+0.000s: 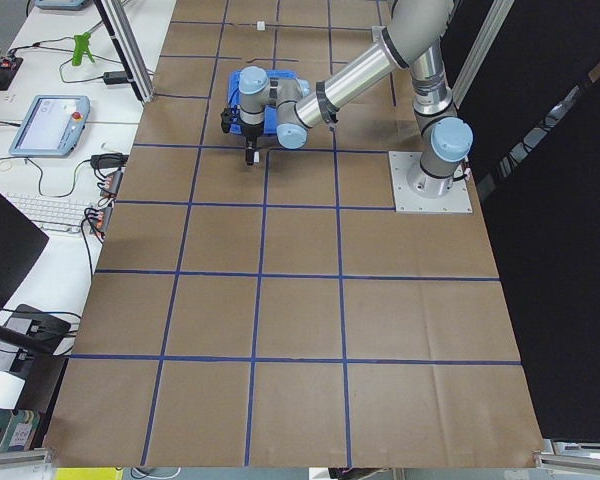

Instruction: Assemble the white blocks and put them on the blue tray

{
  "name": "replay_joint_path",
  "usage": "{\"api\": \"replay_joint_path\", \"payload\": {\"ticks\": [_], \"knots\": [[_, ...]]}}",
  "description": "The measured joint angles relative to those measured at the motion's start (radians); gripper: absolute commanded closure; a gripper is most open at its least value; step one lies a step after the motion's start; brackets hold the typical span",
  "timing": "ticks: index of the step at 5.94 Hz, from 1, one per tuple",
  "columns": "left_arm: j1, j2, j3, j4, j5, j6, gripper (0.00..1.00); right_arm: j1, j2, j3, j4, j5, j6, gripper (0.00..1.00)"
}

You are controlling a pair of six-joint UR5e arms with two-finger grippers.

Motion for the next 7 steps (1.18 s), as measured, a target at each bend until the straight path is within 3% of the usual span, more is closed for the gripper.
{"api": "replay_joint_path", "payload": {"ticks": [2,4,7], "knots": [[0.000,-0.008,0.000,-0.003,-0.002,0.000,0.86,-0.090,0.081,-0.001,-0.028,0.121,-0.335,0.00],[-0.003,-0.002,0.006,-0.006,0.000,0.011,0.87,-0.182,0.224,-0.001,-0.066,0.317,-0.472,0.00],[-0.150,0.063,0.026,-0.010,0.005,0.342,0.85,-0.239,0.474,0.000,-0.177,0.486,-0.620,0.00]]}}
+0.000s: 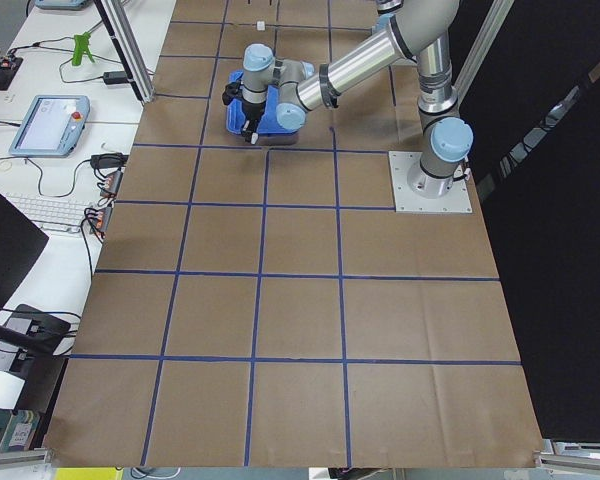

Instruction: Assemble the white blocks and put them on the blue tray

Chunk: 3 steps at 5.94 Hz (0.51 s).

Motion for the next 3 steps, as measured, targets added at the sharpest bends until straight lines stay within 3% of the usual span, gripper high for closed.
{"api": "replay_joint_path", "payload": {"ticks": [3], "knots": [[-0.175,-0.035,0.037,0.000,-0.003,0.541,0.85,-0.003,0.077,0.019,-0.016,0.014,-0.056,0.00]]}}
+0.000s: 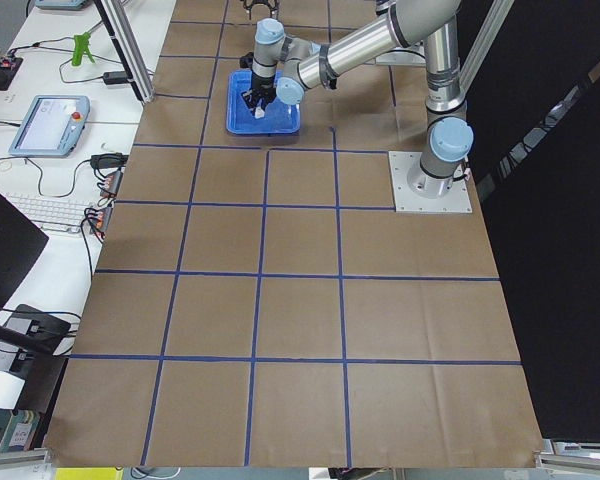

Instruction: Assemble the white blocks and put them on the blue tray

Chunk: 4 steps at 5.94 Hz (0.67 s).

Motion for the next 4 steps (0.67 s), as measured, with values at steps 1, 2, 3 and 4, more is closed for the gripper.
{"api": "replay_joint_path", "payload": {"ticks": [1,2,3,4], "knots": [[-0.037,-0.021,0.016,0.000,-0.001,0.059,0.85,0.000,0.000,0.013,-0.001,-0.001,0.003,0.00],[-0.058,-0.039,0.029,0.000,-0.002,0.083,0.85,0.000,-0.001,0.018,-0.006,-0.001,0.009,0.06],[-0.072,-0.056,0.035,0.000,-0.004,0.104,0.84,0.000,-0.003,0.018,-0.011,0.001,0.013,0.22],[-0.089,-0.070,0.038,0.000,-0.006,0.127,0.81,0.000,-0.005,0.015,-0.012,0.003,0.014,0.31]]}}
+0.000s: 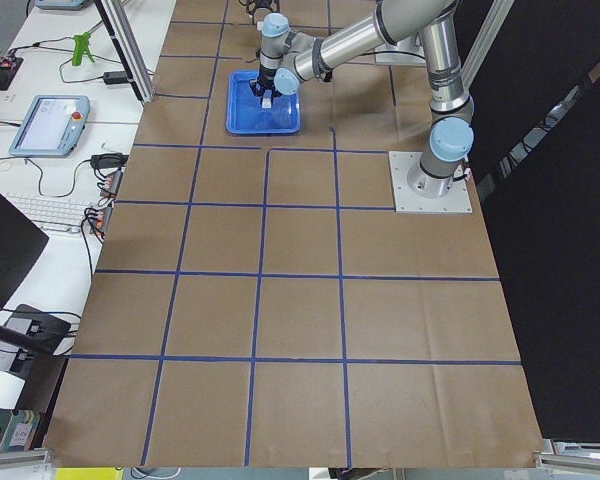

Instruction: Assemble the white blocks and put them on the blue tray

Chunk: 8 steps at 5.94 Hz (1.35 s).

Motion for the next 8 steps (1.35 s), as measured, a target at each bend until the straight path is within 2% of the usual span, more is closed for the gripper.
{"api": "replay_joint_path", "payload": {"ticks": [1,2,3,5,6,7,8], "knots": [[-0.011,-0.008,0.002,0.000,0.000,0.008,0.73,0.001,-0.001,-0.004,0.000,0.001,0.000,0.38],[-0.015,-0.018,0.004,0.002,0.001,0.008,0.57,0.001,-0.001,-0.006,0.000,0.007,0.000,0.49],[-0.016,-0.029,0.002,0.004,0.002,0.007,0.02,0.001,-0.002,-0.007,-0.011,0.015,0.001,0.59],[-0.018,-0.030,0.000,-0.002,0.000,0.007,0.01,0.003,-0.004,-0.008,-0.038,0.018,0.003,0.68],[-0.021,-0.010,0.003,-0.018,0.004,0.006,0.01,0.005,-0.010,-0.008,-0.041,0.018,0.004,0.69],[-0.023,0.044,0.011,-0.071,0.006,0.004,0.01,0.006,-0.021,-0.008,-0.042,0.018,0.007,0.69],[-0.021,0.127,0.038,-0.196,0.009,-0.006,0.01,0.011,-0.044,-0.008,-0.040,0.018,0.030,0.69]]}}
